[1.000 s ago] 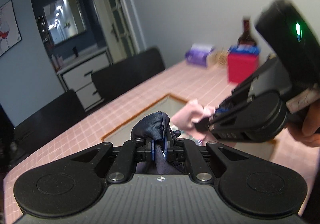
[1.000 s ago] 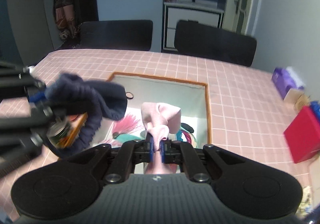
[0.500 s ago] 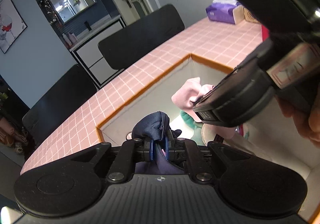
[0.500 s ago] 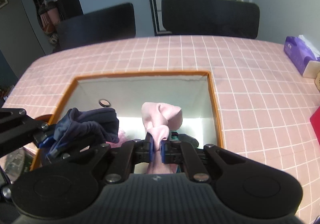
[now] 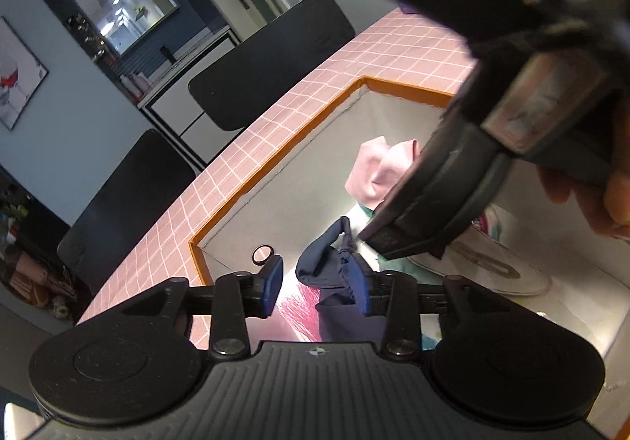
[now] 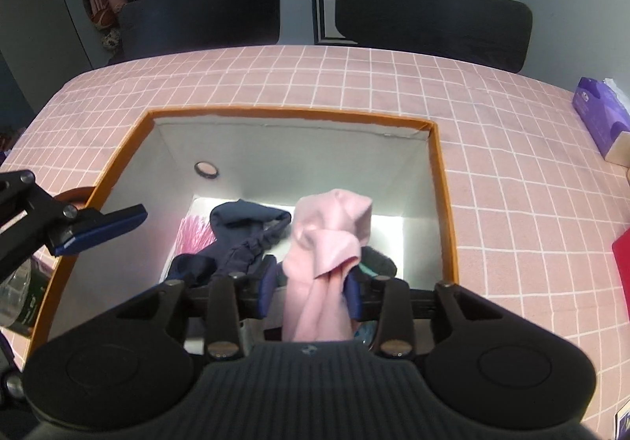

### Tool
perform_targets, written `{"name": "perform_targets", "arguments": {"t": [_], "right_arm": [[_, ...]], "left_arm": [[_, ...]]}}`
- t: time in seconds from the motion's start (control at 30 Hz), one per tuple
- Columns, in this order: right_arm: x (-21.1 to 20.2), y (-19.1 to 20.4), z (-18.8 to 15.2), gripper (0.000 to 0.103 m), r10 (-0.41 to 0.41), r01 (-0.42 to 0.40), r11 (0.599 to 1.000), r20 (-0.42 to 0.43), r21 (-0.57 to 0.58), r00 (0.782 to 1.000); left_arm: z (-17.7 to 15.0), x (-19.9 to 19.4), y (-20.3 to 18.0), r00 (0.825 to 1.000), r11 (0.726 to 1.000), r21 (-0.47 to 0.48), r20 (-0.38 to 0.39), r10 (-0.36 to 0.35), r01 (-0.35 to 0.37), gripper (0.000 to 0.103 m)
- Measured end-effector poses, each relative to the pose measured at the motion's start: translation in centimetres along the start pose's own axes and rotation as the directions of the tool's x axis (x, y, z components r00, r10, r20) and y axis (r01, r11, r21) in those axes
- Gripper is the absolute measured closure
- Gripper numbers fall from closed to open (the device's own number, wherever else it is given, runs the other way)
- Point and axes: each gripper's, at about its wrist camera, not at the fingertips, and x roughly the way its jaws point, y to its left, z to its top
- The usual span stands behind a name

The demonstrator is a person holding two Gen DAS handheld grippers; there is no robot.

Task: Organize soft objects
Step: 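Carry both items over the box and open both tools to drop them, then withdraw both tools from the box toward the leather piece and sponge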

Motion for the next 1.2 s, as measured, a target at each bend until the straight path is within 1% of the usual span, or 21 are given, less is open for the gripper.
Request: {"name": "perform_targets", "arguments": {"t": [0.23,0.37,0.47,0.5,0.6,0.63,0.73,0.87,1.0,1.13,1.2], "right_arm": [[-1.6,0.9,-0.2,0.053,-0.026,0.026,1.0,-0.029,-0.006,0.999],[-3.1,1.4,-1.0,0.052,-0.009,0.008,1.0,-0.02,-0.014,1.0],[-4.3,1.9,-1.8,0.052,-0.005,0.004,0.999,-0.005,-0.043,1.0],[-4.7,2.1,-2.0,0.052,-0.001,0.001,0.999,-0.003,-0.052,1.0],[-5.8,2.4,-2.8,0.052,-0.008,0.008,0.998,0.0,-0.065,1.0],[-6.2,2.6,-3.0,0.052,-0.013,0.013,0.997,0.002,-0.07,1.0],[-7.5,3.4,-4.1,0.052,-0.03,0.031,0.996,0.016,-0.081,0.999],[-9.4,4.2,-5.7,0.052,-0.048,0.051,0.996,0.035,-0.079,0.998],[-11.2,4.9,-7.5,0.052,-0.045,0.048,0.997,0.055,-0.053,0.997],[-12.7,6.4,-9.6,0.051,-0.057,0.061,0.997,0.079,-0.054,0.995],[-13.6,7.1,-10.6,0.048,-0.055,0.059,0.997,0.097,-0.046,0.994]], "left_arm": [[-0.4,-1.3,0.4,1.0,1.0,0.011,0.015,-0.007,0.007,0.054],[-0.9,-2.6,0.5,0.999,1.0,0.022,0.035,-0.021,0.021,0.053],[-1.3,-3.8,0.4,0.998,0.998,0.053,0.051,-0.048,0.045,0.052],[-1.5,-4.2,0.3,0.997,0.997,0.065,0.057,-0.054,0.05,0.051],[-2.0,-5.4,0.5,0.995,0.995,0.083,0.079,-0.059,0.053,0.049],[-2.2,-5.8,0.6,0.994,0.994,0.083,0.085,-0.073,0.066,0.049],[-2.8,-6.8,1.2,0.989,0.991,0.07,0.094,-0.117,0.11,0.049],[-4.1,-8.4,1.3,0.982,0.989,0.085,0.135,-0.133,0.123,0.049],[-5.7,-10.1,2.1,0.969,0.982,0.068,0.166,-0.184,0.175,0.049],[-7.2,-11.8,2.7,0.957,0.979,0.059,0.21,-0.202,0.194,0.049],[-8.1,-12.5,3.2,0.948,0.976,0.047,0.234,-0.217,0.212,0.049]]}}
